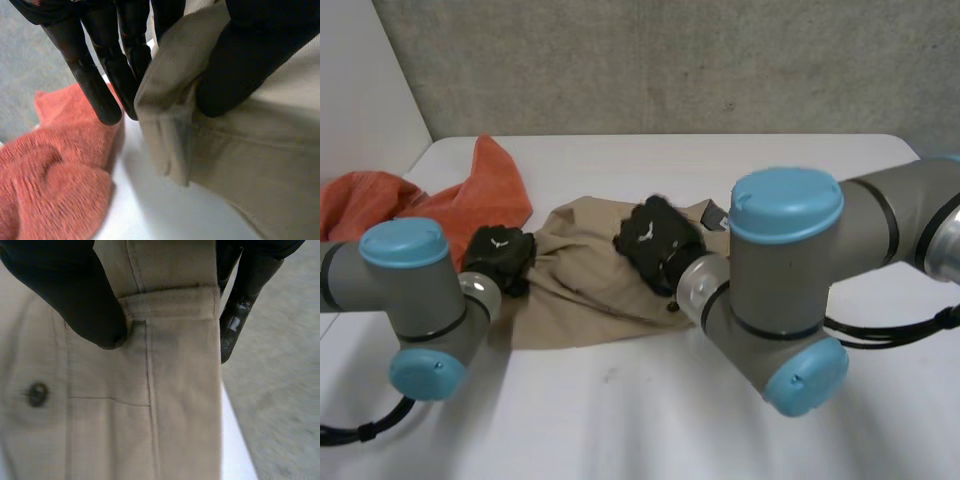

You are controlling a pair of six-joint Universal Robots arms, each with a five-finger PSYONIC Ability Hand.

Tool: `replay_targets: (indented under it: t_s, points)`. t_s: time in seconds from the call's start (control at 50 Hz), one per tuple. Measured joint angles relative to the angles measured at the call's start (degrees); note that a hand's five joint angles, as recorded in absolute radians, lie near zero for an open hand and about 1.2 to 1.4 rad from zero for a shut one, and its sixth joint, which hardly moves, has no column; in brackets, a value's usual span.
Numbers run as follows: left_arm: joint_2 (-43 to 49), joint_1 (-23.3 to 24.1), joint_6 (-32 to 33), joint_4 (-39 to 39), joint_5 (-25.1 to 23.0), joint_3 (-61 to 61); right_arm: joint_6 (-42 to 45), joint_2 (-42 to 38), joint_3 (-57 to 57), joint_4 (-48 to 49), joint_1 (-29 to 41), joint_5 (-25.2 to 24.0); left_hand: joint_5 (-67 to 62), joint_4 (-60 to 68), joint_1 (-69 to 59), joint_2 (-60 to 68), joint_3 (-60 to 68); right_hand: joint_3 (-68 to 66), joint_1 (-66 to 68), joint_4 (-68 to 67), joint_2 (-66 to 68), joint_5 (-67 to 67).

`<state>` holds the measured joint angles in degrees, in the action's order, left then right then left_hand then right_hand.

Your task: Fold the laundry.

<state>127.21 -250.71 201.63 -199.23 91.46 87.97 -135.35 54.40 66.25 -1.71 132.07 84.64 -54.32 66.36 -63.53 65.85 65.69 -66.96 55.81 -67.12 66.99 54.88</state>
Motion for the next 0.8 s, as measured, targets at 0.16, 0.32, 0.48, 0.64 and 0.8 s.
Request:
replay_targets:
  t_s: [0.16,0.32,0.48,0.64,0.8]
  points:
    - [-10.4,1.7,4.1,0.2,0.5,-1.2,-5.5,9.5,-1.4,1.0,-4.2,4.6,-0.8,2.0,0.0,2.1,2.2,-0.7,0.0,-0.9,0.0,0.4]
    - [-30.1,3.1,3.9,0.7,-0.6,1.5,-6.5,22.2,-1.5,-5.4,-9.2,4.4,-0.8,2.2,0.0,2.3,2.4,-0.7,0.0,-0.9,0.0,0.5]
    - [-40.8,4.3,3.3,6.3,-5.7,2.4,-2.9,28.7,-2.5,-17.8,-12.7,3.9,-1.4,2.2,0.0,2.3,2.4,-0.7,0.0,-0.9,0.0,0.5]
    - [-36.1,4.0,3.5,11.4,-8.2,1.4,0.0,24.8,-3.2,-24.1,-15.5,3.9,-1.4,2.2,0.0,2.4,2.4,-0.7,0.0,-0.9,0.0,0.5]
    - [-18.6,3.3,4.4,8.8,-7.8,-9.2,-3.4,12.9,-7.8,-15.3,-15.9,4.2,-1.4,2.2,0.0,2.4,2.5,-0.7,0.0,-0.9,0.0,0.5]
